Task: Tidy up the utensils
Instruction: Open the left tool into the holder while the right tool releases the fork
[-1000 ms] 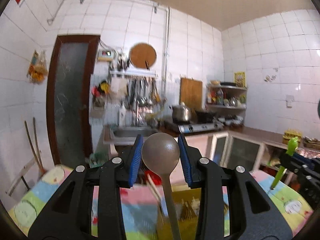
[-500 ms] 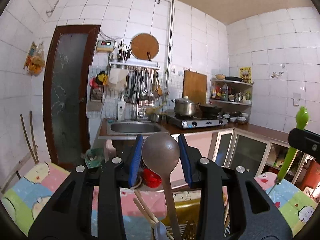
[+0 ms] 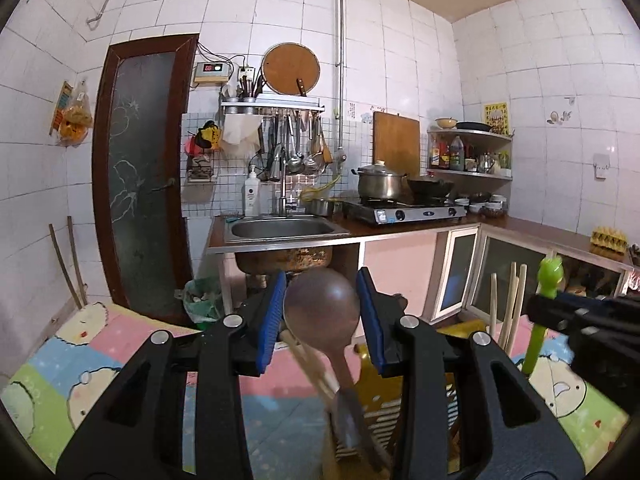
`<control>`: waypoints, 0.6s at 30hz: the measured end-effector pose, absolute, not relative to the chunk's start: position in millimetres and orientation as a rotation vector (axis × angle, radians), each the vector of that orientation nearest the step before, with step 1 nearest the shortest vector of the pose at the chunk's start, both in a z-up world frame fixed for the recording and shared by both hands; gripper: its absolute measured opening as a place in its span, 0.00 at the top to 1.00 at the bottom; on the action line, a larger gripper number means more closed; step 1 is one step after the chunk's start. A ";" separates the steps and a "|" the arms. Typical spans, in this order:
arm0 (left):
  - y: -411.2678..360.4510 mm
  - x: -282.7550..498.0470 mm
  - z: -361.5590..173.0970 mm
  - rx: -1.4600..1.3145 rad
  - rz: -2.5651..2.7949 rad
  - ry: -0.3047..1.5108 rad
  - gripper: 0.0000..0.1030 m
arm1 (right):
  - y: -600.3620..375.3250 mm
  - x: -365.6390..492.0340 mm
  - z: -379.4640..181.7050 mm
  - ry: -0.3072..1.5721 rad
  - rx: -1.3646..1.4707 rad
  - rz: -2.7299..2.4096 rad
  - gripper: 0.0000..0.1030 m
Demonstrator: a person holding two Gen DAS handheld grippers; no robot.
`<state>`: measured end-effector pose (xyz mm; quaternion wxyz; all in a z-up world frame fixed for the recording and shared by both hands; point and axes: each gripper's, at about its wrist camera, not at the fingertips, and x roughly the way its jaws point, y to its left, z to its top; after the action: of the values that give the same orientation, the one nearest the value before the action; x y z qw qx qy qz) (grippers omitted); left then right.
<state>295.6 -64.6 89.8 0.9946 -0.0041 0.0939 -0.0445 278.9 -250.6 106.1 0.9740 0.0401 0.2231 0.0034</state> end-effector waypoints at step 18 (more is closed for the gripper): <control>-16.9 152.2 88.4 0.027 -0.111 0.218 0.05 | -274.1 161.2 96.7 0.331 0.063 -0.027 0.10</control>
<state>152.2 -16.9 88.4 0.9924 0.0135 0.1088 -0.0553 161.2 -274.1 96.7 0.9857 0.0315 0.1649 -0.0132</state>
